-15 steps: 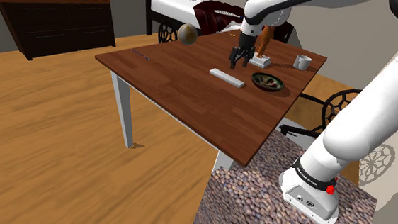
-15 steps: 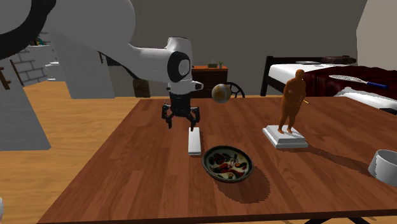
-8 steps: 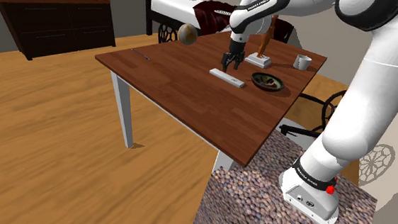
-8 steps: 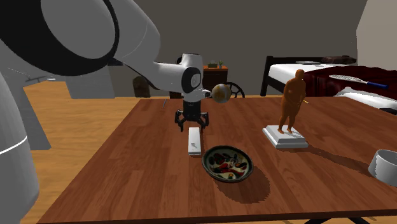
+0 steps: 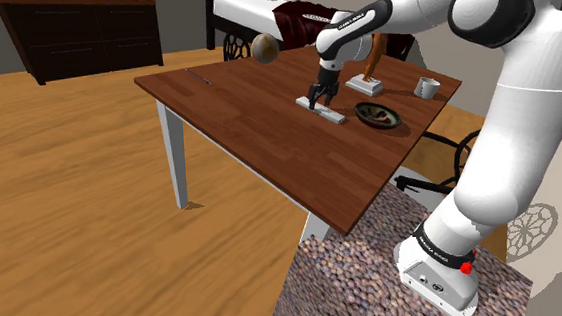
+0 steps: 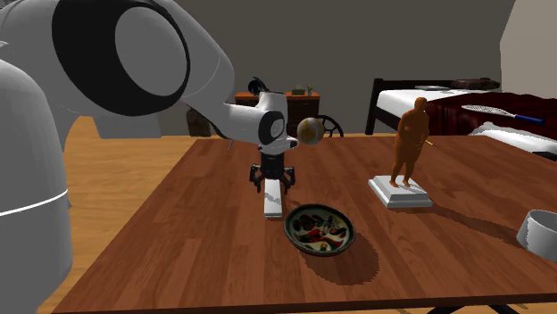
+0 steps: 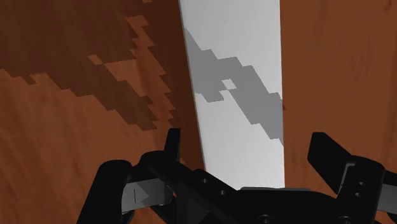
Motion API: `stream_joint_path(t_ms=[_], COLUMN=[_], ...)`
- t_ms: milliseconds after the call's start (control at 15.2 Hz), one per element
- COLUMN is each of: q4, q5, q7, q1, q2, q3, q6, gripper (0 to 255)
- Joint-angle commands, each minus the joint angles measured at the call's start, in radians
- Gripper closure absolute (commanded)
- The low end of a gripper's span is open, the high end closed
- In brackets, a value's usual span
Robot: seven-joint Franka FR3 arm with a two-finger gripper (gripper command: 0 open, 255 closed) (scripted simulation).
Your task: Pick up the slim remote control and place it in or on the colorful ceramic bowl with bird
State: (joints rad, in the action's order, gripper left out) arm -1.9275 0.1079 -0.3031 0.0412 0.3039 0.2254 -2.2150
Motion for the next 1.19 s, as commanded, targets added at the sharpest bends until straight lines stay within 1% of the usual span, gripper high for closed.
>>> stream_joint_path(t_ms=[0,462,528,1122], q4=[-0.008,-0.008,-0.008,-0.008], q5=[0.005,0.005,0.005,0.005], q7=[-0.006,-0.006,-0.006,-0.006], q1=[0.003,0.003,0.003,0.003], q2=[0.013,0.013,0.013,0.013], q3=[-0.001,-0.001,-0.001,-0.001], q6=[-0.021,-0.020,-0.020,-0.021], gripper=[0,0,255,255])
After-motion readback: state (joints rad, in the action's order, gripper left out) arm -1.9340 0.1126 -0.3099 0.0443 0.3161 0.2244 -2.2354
